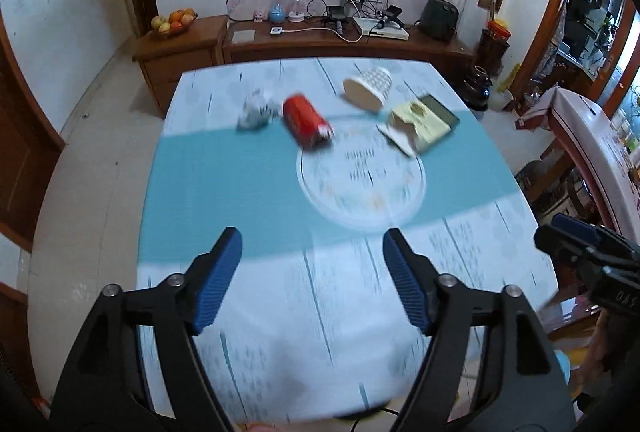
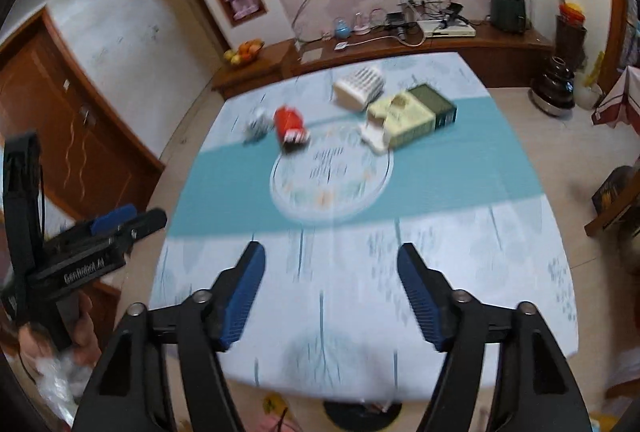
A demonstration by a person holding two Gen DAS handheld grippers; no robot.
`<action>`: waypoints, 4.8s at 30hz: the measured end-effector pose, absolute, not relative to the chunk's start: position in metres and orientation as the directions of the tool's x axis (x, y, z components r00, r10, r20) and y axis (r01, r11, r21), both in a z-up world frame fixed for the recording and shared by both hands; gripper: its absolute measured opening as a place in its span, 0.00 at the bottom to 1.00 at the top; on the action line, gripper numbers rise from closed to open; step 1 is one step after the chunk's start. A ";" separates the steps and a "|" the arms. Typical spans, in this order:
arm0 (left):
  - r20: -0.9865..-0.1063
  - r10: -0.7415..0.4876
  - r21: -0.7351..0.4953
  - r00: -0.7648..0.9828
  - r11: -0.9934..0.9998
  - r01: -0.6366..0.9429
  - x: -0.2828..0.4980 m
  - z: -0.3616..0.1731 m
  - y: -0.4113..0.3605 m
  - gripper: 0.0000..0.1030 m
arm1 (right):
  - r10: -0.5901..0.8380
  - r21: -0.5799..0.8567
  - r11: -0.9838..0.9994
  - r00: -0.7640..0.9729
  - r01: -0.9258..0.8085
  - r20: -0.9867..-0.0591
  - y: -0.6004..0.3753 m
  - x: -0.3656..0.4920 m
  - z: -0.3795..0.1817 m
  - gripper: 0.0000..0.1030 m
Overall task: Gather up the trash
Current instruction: 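Raise both tools back up toward the table, then grasp the red wrapped snack bar with the left gripper while the right grasps the pistachio chocolate box, then carry the red snack bar and chocolate box down over the trash bin, then open both grippers to drop the snack bar and box into the bin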
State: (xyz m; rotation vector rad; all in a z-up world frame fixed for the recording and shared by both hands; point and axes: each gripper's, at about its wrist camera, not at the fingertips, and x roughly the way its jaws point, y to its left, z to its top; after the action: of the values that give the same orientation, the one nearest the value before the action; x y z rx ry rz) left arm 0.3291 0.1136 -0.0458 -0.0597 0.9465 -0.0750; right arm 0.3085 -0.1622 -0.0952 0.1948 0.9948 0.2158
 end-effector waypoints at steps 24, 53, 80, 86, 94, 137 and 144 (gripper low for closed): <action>-0.927 -0.033 -0.122 0.373 0.968 -0.218 0.615 -0.203 0.113 0.70 | 0.006 0.145 0.875 0.288 0.463 -0.958 -0.221 0.637 -0.257 0.97; -0.935 -0.054 -0.144 0.351 0.961 -0.236 0.608 -0.239 0.095 0.42 | -0.290 -0.192 0.897 0.203 0.399 -0.935 -0.193 0.644 -0.299 1.00; -0.886 -0.198 -0.215 0.418 0.977 0.006 0.415 -0.168 0.075 0.40 | 0.048 0.123 0.978 0.388 0.171 -0.920 -0.184 0.408 -0.243 0.89; -0.874 -0.255 -0.233 0.414 0.967 0.104 0.342 -0.152 0.055 0.40 | 0.184 0.229 0.971 0.406 0.065 -0.895 -0.176 0.311 -0.217 0.89; -0.852 -0.298 -0.205 0.432 0.947 0.249 0.239 -0.147 0.018 0.41 | 0.256 0.246 0.966 0.449 -0.080 -0.856 -0.171 0.185 -0.208 0.89; -0.989 -0.148 -0.142 -0.004 0.940 0.311 0.097 -0.597 -0.014 0.52 | 0.264 0.281 0.959 -0.223 -0.044 -0.938 -0.190 0.049 -0.685 0.92; -0.987 -0.161 -0.150 0.010 0.940 0.305 0.098 -0.599 -0.014 0.65 | 0.297 0.301 0.954 -0.159 0.002 -0.941 -0.204 0.055 -0.674 0.93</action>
State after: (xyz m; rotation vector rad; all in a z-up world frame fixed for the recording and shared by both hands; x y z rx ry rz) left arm 0.0977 -0.0141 -0.5992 0.1166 1.5184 -0.3649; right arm 0.0547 -0.2040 -0.6740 0.2264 1.7162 0.2630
